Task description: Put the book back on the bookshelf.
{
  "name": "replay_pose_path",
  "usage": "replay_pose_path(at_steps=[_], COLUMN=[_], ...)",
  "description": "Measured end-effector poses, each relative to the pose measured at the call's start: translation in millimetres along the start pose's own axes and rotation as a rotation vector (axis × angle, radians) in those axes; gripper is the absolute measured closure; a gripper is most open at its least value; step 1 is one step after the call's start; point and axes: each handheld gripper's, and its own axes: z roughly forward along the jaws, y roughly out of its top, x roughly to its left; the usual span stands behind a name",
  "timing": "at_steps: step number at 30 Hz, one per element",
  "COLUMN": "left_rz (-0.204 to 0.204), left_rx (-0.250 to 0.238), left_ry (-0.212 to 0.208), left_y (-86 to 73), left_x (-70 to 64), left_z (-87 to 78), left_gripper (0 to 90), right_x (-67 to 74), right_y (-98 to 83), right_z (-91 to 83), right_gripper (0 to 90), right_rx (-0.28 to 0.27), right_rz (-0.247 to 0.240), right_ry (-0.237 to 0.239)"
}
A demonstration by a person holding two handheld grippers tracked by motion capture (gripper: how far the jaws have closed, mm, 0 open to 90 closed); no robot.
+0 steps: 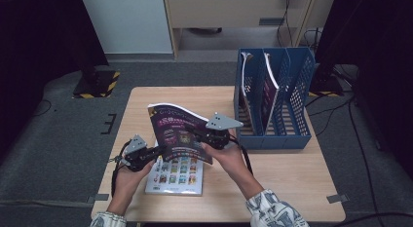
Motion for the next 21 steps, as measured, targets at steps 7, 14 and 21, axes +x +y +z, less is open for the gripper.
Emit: replay_pose_path(at_steps=[7,14,21], left_rz=[-0.04,-0.033,-0.058], left_rx=[-0.005,0.04,0.089], left_ry=[0.038,0.132,0.144], left_y=[-3.9,-9.3,-12.6], left_x=[3.9,9.2,13.0], left_z=[4.2,11.0,17.1], left_gripper=[63.8,24.8,9.2], right_x=[1.6,-3.2,-7.7], right_y=[1.9,4.5,9.3], right_z=[-0.1,-6.7,-16.1], right_gripper=[83.6,83.8,83.8], right_rx=[0.004,-0.003,-0.012], right_rz=[-0.003,0.006,0.006], right_ry=[-0.007,-0.039,-0.078])
